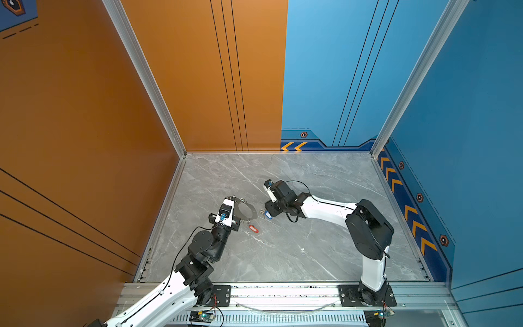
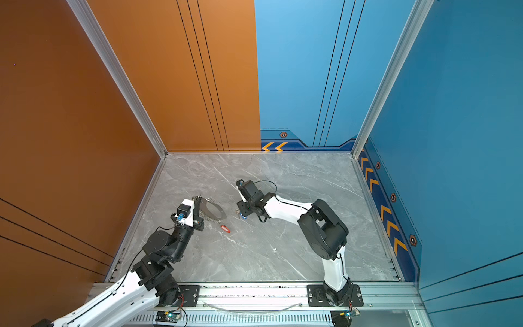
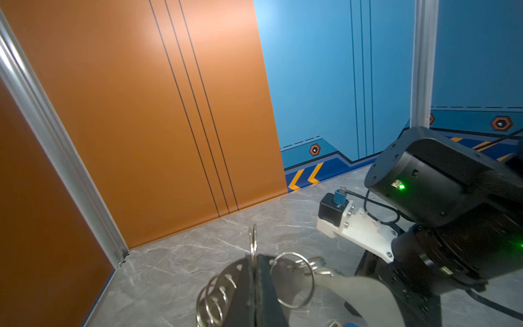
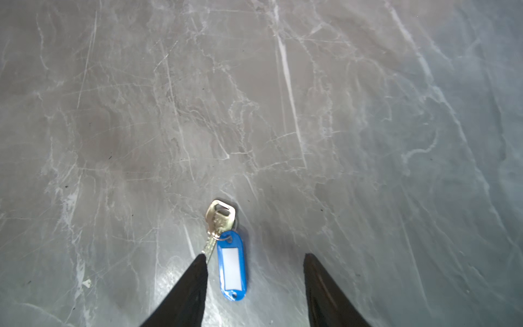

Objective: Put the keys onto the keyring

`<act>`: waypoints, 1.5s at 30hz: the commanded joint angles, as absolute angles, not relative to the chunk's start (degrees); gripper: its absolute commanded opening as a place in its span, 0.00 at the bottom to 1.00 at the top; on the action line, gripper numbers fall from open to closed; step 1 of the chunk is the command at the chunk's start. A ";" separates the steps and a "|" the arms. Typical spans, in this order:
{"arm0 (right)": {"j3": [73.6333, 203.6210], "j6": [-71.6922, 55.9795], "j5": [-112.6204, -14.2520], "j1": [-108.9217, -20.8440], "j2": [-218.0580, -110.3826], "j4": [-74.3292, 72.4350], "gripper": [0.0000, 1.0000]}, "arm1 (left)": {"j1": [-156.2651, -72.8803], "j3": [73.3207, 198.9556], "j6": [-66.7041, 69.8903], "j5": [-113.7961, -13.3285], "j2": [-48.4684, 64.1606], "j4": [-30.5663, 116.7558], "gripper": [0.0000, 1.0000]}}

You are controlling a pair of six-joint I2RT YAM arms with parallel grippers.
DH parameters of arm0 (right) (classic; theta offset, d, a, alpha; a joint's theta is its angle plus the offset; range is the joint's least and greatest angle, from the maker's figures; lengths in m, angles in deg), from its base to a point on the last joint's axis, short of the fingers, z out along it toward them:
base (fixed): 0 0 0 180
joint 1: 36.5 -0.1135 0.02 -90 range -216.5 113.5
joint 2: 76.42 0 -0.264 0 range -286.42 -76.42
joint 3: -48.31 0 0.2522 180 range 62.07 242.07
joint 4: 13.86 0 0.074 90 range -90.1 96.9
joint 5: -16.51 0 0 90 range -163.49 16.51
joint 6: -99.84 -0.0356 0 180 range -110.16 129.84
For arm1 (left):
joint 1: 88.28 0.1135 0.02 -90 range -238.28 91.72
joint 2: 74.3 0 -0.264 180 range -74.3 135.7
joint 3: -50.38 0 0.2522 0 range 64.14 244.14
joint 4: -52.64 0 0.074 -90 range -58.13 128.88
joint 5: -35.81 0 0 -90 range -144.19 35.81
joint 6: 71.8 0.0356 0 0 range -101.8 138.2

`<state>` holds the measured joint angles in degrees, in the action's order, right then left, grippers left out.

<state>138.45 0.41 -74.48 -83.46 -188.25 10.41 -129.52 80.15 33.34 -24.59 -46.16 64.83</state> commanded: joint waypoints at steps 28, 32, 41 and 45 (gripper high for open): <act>155.13 12.40 -88.63 -89.76 -203.01 25.66 0.43 | -123.49 75.68 29.91 -18.36 -49.86 67.09 0.00; 155.37 12.54 -88.35 -89.76 -203.11 25.78 0.35 | -122.95 75.66 29.54 -18.72 -49.52 67.09 0.00; 155.86 12.92 -88.02 -89.84 -203.10 26.62 0.15 | -122.07 75.75 28.73 -19.99 -48.75 67.09 0.00; 155.61 13.01 -87.81 -89.84 -201.51 26.62 0.08 | -121.63 75.88 28.40 -20.52 -48.23 67.08 0.00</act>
